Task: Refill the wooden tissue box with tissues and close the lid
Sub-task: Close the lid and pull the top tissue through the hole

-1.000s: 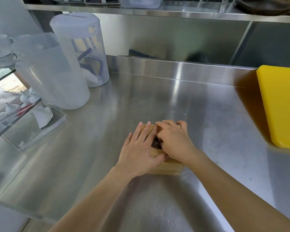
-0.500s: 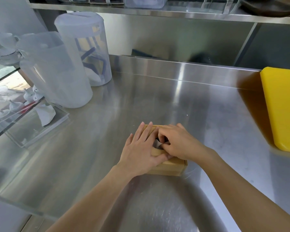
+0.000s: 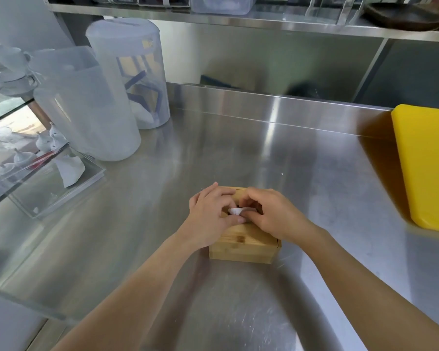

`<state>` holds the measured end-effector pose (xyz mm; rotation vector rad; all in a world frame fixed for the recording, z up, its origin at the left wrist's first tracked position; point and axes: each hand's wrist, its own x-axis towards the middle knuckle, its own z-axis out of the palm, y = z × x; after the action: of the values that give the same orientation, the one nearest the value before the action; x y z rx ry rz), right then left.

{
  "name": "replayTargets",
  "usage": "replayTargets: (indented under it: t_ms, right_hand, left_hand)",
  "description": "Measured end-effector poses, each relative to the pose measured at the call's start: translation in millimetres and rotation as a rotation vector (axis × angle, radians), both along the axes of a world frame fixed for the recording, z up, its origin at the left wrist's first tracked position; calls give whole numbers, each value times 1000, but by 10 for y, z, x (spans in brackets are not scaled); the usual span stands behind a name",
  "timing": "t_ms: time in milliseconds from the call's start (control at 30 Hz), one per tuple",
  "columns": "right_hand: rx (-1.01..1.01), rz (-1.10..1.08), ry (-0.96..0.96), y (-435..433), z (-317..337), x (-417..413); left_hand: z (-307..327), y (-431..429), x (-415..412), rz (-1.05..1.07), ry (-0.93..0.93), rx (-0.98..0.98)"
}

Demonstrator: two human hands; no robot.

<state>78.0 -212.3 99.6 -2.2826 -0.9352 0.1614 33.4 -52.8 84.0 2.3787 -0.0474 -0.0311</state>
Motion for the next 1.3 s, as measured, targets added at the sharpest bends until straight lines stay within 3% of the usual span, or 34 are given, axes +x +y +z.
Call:
replayTargets:
  t_ms: [167,400,667,767,900,1100,1300]
  right_hand:
    - [-76,26,24,-66,-28,52]
    - [16,63,-21,38,-49,-39]
    - [-105,-51,0,-68,57,-55]
    - [-186,-110,46,-125,50,-30]
    - [-157,-181,83,-169,45,-26]
    - [-126,-152,-31,-102,119,-90]
    - [-9,-174,100,-104,121,-90]
  left_hand:
    - [14,50,-25,-16,-90,97]
    - [15,-4,-34,-117,-247,335]
    - [86,54,-66,-75,-191,137]
    - [71,50,-76,-69,-204,153]
    - [57,6,-80,-37,-231,126]
    - [133,0,-81,-23,-167,47]
    - [178,70,-77,59,-76,-92]
